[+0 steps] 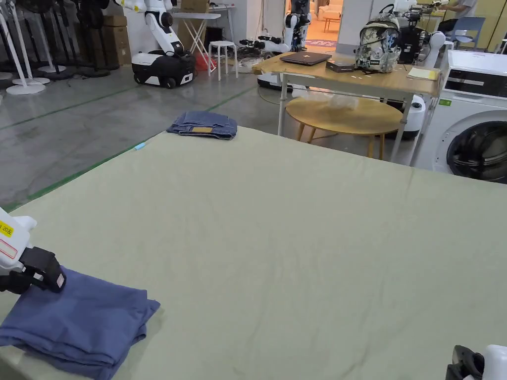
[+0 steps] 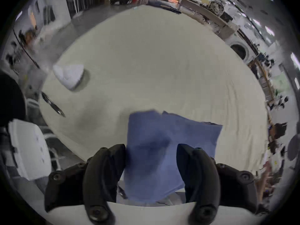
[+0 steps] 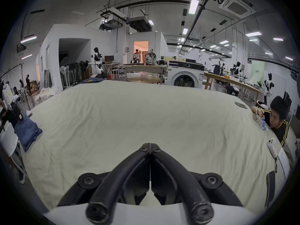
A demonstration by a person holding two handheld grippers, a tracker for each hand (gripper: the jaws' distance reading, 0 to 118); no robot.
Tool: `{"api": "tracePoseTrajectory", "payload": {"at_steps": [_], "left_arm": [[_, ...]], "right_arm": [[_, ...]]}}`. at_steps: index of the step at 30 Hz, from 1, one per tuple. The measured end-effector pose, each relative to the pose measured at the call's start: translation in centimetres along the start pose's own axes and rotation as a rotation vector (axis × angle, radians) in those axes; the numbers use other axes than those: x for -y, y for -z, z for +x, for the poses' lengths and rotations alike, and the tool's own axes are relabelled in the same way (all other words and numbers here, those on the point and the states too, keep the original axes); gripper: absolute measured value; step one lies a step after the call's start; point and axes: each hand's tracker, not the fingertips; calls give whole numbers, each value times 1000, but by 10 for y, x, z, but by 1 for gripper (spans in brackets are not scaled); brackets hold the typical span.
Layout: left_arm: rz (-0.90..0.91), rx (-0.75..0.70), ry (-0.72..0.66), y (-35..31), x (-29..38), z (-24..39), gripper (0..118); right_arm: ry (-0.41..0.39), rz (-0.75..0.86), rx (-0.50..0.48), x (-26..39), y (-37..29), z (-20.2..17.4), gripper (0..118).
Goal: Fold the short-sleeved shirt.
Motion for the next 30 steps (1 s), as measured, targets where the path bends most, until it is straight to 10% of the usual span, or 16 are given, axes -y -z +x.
{"api": "tracePoseTrajectory", "payload": {"at_steps": [9,17,30], "left_arm": [[175,135,94,22,41,76,60],[468,210,206,28,61,181,2],[918,225,288,14,147,391,0]], "right_arm": [[23,6,3,3,-7,7,0],[45,32,30,-1,-17,26,0],[96,134,123,-21,-42,69,0]]}}
